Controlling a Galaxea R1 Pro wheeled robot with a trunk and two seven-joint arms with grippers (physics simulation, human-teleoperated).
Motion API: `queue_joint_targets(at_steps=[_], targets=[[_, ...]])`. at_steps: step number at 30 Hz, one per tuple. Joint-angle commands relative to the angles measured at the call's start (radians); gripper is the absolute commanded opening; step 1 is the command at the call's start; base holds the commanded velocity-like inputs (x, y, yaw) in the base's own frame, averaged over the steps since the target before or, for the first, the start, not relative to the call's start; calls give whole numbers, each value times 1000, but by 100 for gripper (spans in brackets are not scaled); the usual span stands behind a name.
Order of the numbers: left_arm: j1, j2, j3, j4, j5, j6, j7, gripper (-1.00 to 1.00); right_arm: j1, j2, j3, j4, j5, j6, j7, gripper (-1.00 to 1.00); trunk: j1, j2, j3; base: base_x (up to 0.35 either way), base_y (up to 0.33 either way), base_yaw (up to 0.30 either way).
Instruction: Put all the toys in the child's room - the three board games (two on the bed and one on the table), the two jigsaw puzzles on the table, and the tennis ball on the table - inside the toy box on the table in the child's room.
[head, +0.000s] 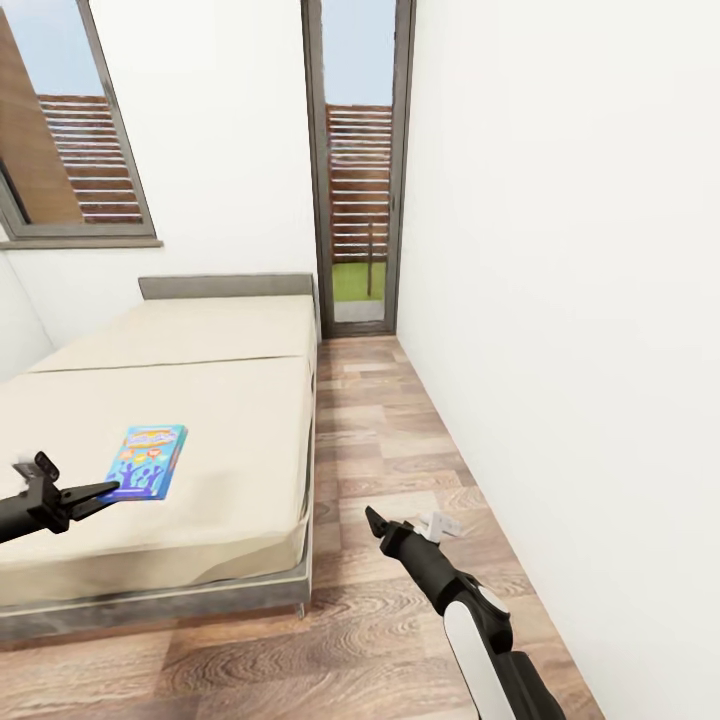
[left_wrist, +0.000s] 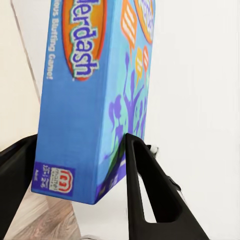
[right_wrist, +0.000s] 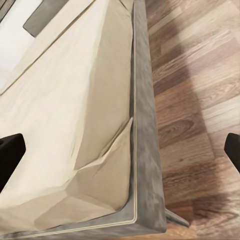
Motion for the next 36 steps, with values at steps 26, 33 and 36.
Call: queue_joint_targets(at_steps=[26,33,36], targets=[[-1,-13,-4,-1,-4,8,-5,-100,0,14,22,-3,-5,5,1,100,-100,182,81,0,0,0],[-1,-10,-4,-1,-11,6,-5,-100,0,14,22,-3,-5,5,1,100,-127,231,103,0,0,0],[-1,-9,-4,-1,-12,5,-5,-100,0,14,22,-3,-5,5,1,100,-138,252,112,0,0,0]])
